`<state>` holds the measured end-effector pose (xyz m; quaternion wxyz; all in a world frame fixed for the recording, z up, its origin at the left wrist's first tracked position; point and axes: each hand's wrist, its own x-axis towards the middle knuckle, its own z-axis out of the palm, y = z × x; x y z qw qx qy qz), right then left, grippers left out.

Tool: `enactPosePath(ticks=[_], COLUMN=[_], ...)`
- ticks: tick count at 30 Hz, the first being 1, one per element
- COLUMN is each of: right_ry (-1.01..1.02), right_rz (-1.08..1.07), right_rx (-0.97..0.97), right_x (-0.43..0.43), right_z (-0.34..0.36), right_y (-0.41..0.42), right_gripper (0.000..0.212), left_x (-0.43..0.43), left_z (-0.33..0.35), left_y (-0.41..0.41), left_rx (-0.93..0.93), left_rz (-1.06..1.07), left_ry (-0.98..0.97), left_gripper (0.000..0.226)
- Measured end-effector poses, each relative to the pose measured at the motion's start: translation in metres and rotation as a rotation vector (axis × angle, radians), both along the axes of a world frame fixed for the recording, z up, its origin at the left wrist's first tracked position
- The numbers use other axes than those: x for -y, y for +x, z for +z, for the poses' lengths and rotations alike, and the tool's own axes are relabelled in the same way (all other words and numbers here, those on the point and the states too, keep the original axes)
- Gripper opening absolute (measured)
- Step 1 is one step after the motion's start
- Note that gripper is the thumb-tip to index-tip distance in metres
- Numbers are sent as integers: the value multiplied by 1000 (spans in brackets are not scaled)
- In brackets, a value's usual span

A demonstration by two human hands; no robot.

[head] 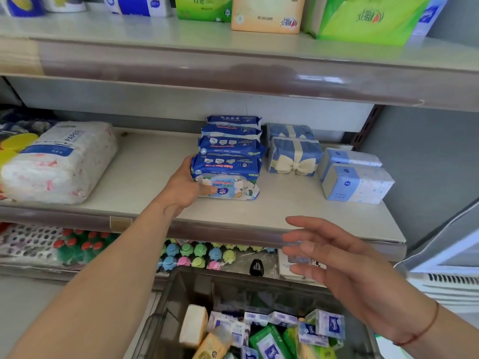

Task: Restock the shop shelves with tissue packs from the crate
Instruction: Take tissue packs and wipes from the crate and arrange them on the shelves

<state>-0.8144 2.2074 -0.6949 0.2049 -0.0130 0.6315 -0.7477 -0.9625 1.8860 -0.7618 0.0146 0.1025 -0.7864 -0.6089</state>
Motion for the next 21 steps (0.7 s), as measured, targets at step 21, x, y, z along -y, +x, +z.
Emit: enactPosePath(ticks=[21], right_ry=[-31], right_rz=[54], right_rx=[-107], right_x=[-29], right_z=[19], right_y=[58], right_gripper=[32], left_x=[-62], left_z=[119], left_y=[235], left_rx=[-66], left_rz=[-121], left_ry=[-302], left_gripper=[17])
